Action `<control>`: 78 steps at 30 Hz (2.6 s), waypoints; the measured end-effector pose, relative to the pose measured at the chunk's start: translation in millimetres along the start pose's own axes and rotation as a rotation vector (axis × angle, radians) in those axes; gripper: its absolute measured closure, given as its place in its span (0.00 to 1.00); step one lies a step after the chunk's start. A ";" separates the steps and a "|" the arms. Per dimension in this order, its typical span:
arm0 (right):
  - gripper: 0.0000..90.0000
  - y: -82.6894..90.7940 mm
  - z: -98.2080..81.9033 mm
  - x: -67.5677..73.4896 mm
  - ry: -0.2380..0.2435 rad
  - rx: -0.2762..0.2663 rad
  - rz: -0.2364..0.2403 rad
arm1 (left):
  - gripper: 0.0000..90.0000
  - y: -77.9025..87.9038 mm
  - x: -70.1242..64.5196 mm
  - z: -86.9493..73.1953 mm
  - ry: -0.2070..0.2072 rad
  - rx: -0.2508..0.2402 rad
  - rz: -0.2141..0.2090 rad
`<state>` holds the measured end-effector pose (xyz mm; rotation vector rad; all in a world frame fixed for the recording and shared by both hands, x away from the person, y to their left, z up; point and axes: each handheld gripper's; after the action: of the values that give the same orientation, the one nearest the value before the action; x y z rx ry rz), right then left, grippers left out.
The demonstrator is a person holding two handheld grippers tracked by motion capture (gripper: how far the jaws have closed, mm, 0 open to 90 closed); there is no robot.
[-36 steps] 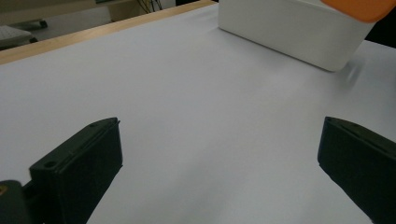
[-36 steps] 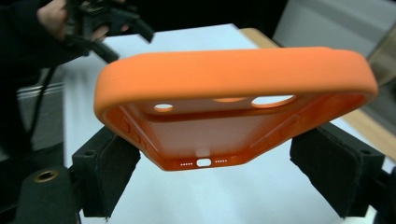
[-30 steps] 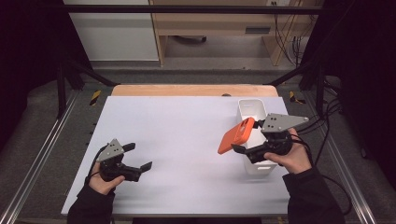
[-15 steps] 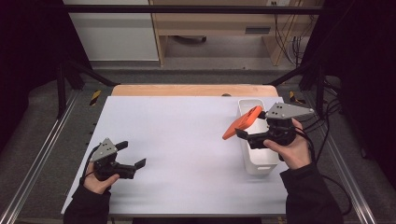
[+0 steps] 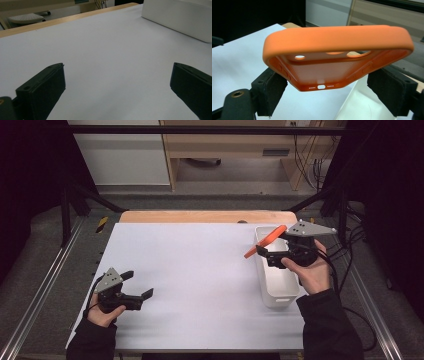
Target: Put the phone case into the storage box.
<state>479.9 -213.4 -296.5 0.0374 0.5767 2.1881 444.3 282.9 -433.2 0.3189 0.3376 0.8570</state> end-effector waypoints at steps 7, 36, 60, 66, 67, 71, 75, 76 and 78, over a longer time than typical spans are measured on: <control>0.18 -7.5 2.4 -11.1 -0.027 0.031 -0.059 | 0.00 -1.6 1.8 -1.3 -0.004 0.003 0.015; 0.18 -36.5 15.8 -47.6 -0.136 0.112 -0.239 | 0.01 -6.8 10.3 -4.8 -0.022 -0.009 0.087; 0.18 -71.9 8.2 -69.0 -0.228 0.230 -0.337 | 0.01 -8.4 9.7 -6.1 -0.028 0.006 0.063; 0.18 -81.9 1.1 -73.3 -0.245 0.255 -0.355 | 0.01 -9.5 9.4 -6.6 -0.030 0.015 0.059; 0.18 -83.5 -0.1 -74.0 -0.250 0.261 -0.355 | 0.01 -9.8 9.6 -6.8 -0.030 0.019 0.058; 0.18 -88.6 -5.8 -75.9 -0.265 0.276 -0.358 | 0.01 -10.5 10.0 -7.5 -0.028 0.021 0.059; 0.18 -91.6 -10.1 -77.5 -0.280 0.288 -0.364 | 0.01 -10.4 9.8 -7.2 -0.028 0.020 0.058; 0.18 -92.3 -10.9 -77.7 -0.283 0.289 -0.367 | 0.01 -10.5 9.7 -7.3 -0.029 0.021 0.058; 0.18 -93.9 -12.4 -77.7 -0.287 0.294 -0.368 | 0.01 -11.1 9.5 -7.7 -0.029 0.024 0.055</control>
<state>596.0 -226.7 -333.4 0.3663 0.6759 1.6911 454.4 284.6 -446.2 0.3639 0.3130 0.9021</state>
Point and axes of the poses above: each handheld gripper's, and its own axes: y roughly backward along the jaws, z roughly out of its top, x roughly to its left, and after that the axes turned 8 degrees about y, right-handed
